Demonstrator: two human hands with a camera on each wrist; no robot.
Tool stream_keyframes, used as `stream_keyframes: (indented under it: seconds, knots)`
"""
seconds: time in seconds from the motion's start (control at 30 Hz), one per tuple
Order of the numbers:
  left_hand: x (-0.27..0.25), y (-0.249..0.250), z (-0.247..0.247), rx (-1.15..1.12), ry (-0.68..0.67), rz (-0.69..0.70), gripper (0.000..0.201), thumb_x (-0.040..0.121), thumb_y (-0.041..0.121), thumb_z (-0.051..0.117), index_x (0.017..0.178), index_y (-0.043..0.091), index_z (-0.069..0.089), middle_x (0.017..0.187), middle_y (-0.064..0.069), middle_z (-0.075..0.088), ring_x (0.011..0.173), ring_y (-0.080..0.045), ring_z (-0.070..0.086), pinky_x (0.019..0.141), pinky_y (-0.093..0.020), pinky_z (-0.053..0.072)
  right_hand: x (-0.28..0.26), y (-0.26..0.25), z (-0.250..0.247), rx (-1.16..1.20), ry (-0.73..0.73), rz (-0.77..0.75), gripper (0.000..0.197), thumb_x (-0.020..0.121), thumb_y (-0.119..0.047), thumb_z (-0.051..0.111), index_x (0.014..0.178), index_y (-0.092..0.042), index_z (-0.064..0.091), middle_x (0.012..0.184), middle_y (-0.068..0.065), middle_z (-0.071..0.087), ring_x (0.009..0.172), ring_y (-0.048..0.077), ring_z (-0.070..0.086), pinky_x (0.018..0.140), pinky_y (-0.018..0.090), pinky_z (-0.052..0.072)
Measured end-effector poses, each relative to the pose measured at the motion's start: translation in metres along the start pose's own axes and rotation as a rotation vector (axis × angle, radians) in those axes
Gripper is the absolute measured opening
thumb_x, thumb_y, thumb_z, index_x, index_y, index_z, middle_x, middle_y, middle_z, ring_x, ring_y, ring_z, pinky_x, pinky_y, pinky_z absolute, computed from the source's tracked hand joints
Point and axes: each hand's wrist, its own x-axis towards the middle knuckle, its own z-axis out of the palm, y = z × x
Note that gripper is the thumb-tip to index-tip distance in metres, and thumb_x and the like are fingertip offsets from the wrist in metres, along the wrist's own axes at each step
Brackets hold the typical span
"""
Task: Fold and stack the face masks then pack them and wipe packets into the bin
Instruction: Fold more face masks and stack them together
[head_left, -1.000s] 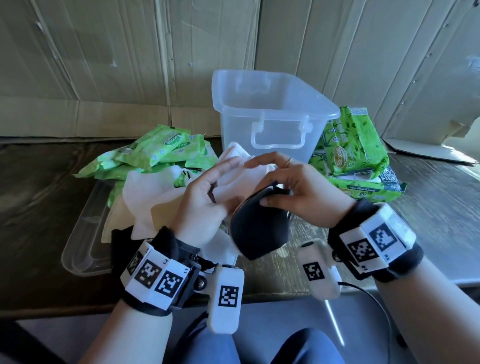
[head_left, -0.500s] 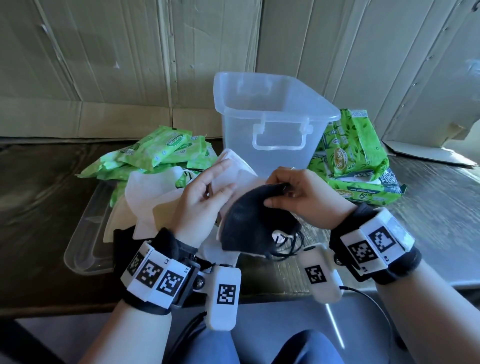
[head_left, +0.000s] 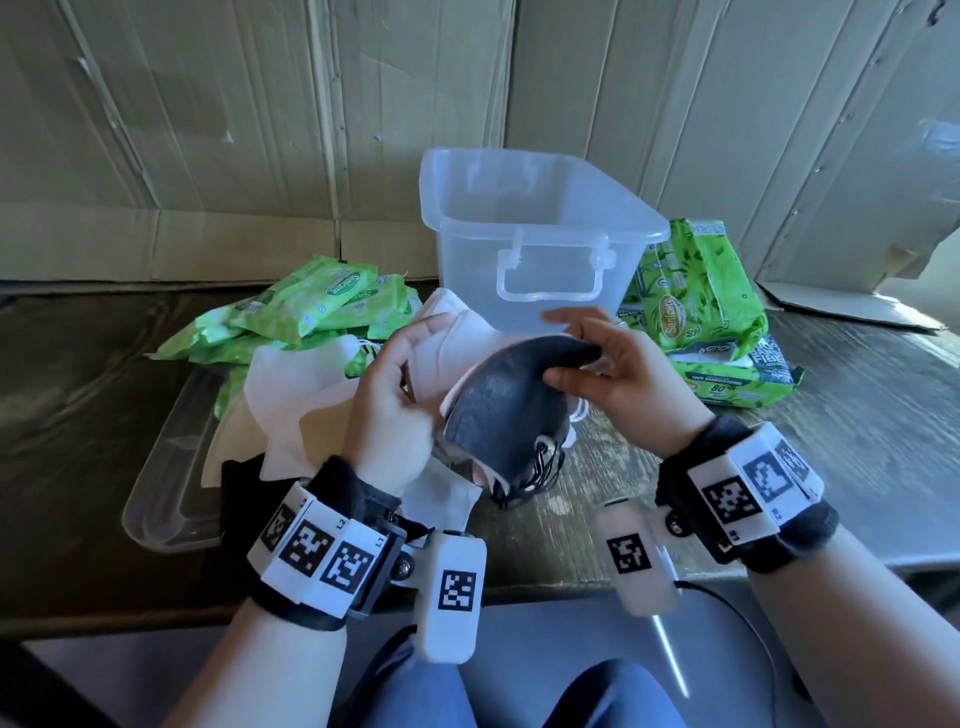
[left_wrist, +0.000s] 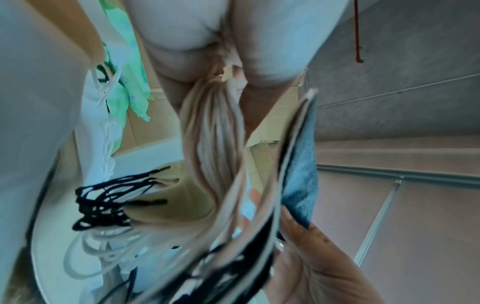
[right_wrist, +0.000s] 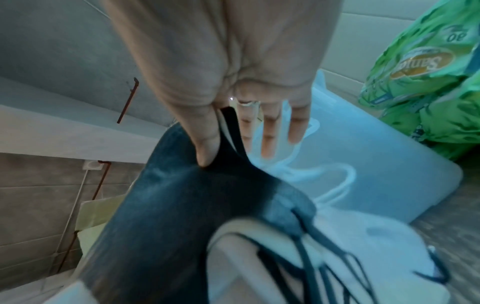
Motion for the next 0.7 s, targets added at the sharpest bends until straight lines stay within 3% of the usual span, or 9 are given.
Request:
stream_keyframes:
  seconds: [0.07, 0.17, 0.23, 0.27, 0.33, 0.4, 0.53, 0.6, 0.7]
  knots:
    - [0.001, 0.001, -0.003, 0.064, 0.022, 0.039, 0.061, 0.061, -0.013, 0.069, 0.096, 0.037, 0.060, 0.112, 0.003, 0.064, 0.110, -0.021, 0.057, 0.093, -0.031, 0.047, 0.001, 0.000, -0.006, 0.063, 0.077, -0.006, 0.033, 0.070, -0.019, 0.061, 0.103, -0.018, 0.060, 0.093, -0.020, 0.058, 0.072, -0.007, 0.052, 0.071, 0.016, 0.041]
    - [0.001, 0.004, -0.004, 0.157, 0.011, 0.046, 0.045, 0.073, -0.006, 0.071, 0.087, 0.035, 0.063, 0.087, 0.024, 0.066, 0.092, -0.012, 0.059, 0.083, -0.015, 0.045, 0.003, -0.003, -0.016, 0.273, 0.257, -0.053, 0.017, 0.076, -0.007, 0.061, 0.081, -0.020, 0.053, 0.062, -0.016, 0.058, 0.056, 0.003, 0.047, 0.053, 0.014, 0.040]
    - [0.001, 0.008, -0.005, 0.164, -0.019, 0.019, 0.038, 0.079, -0.005, 0.067, 0.085, 0.033, 0.067, 0.078, 0.027, 0.067, 0.079, -0.006, 0.059, 0.072, -0.005, 0.044, 0.004, -0.009, -0.020, 0.358, 0.340, -0.109, 0.020, 0.076, -0.002, 0.060, 0.081, -0.019, 0.051, 0.062, -0.016, 0.060, 0.057, 0.004, 0.049, 0.054, 0.014, 0.041]
    - [0.001, 0.009, -0.005, 0.161, -0.031, 0.009, 0.036, 0.080, -0.003, 0.066, 0.086, 0.032, 0.068, 0.082, 0.027, 0.067, 0.078, 0.000, 0.060, 0.074, -0.005, 0.044, 0.005, -0.012, -0.022, 0.397, 0.340, -0.135, 0.024, 0.075, -0.001, 0.060, 0.087, -0.020, 0.052, 0.066, -0.016, 0.062, 0.062, 0.002, 0.053, 0.058, 0.014, 0.043]
    - [0.001, 0.010, -0.005, 0.143, -0.038, -0.009, 0.033, 0.082, -0.001, 0.064, 0.091, 0.030, 0.068, 0.093, 0.021, 0.067, 0.086, 0.008, 0.060, 0.087, -0.010, 0.045, 0.004, -0.017, -0.023, 0.477, 0.237, -0.146, 0.043, 0.077, 0.010, 0.057, 0.106, -0.021, 0.049, 0.074, -0.011, 0.068, 0.071, 0.002, 0.061, 0.065, 0.016, 0.049]
    - [0.001, 0.010, -0.004, 0.095, -0.035, -0.048, 0.029, 0.085, 0.000, 0.061, 0.092, 0.027, 0.069, 0.094, 0.015, 0.069, 0.087, 0.008, 0.061, 0.089, -0.015, 0.046, 0.002, -0.021, -0.022, 0.508, 0.069, -0.100, 0.060, 0.078, 0.022, 0.052, 0.118, -0.020, 0.039, 0.073, -0.004, 0.070, 0.072, 0.005, 0.064, 0.067, 0.018, 0.051]
    - [0.000, 0.014, -0.001, -0.008, -0.063, -0.099, 0.018, 0.085, 0.015, 0.062, 0.080, 0.025, 0.076, 0.089, 0.009, 0.074, 0.095, -0.008, 0.065, 0.089, -0.025, 0.047, 0.003, -0.024, -0.016, 0.277, -0.135, 0.037, 0.072, 0.067, 0.012, 0.069, 0.119, -0.027, 0.038, 0.073, 0.018, 0.052, 0.069, 0.021, 0.052, 0.067, 0.024, 0.047]
    - [-0.002, 0.018, 0.001, -0.067, -0.109, -0.114, 0.013, 0.081, 0.025, 0.065, 0.085, 0.022, 0.077, 0.090, 0.001, 0.075, 0.095, -0.017, 0.067, 0.089, -0.032, 0.049, 0.006, -0.025, -0.010, 0.197, -0.145, 0.084, 0.071, 0.068, 0.014, 0.070, 0.119, -0.025, 0.039, 0.067, 0.011, 0.045, 0.061, 0.014, 0.045, 0.060, 0.019, 0.041]
    - [-0.006, 0.018, 0.006, -0.039, -0.184, -0.074, 0.020, 0.069, 0.025, 0.072, 0.087, 0.019, 0.075, 0.089, -0.001, 0.075, 0.088, -0.015, 0.068, 0.081, -0.026, 0.052, 0.012, -0.027, -0.003, 0.162, -0.135, 0.120, 0.062, 0.069, 0.011, 0.070, 0.115, -0.020, 0.042, 0.065, 0.005, 0.045, 0.059, 0.014, 0.043, 0.059, 0.023, 0.040]
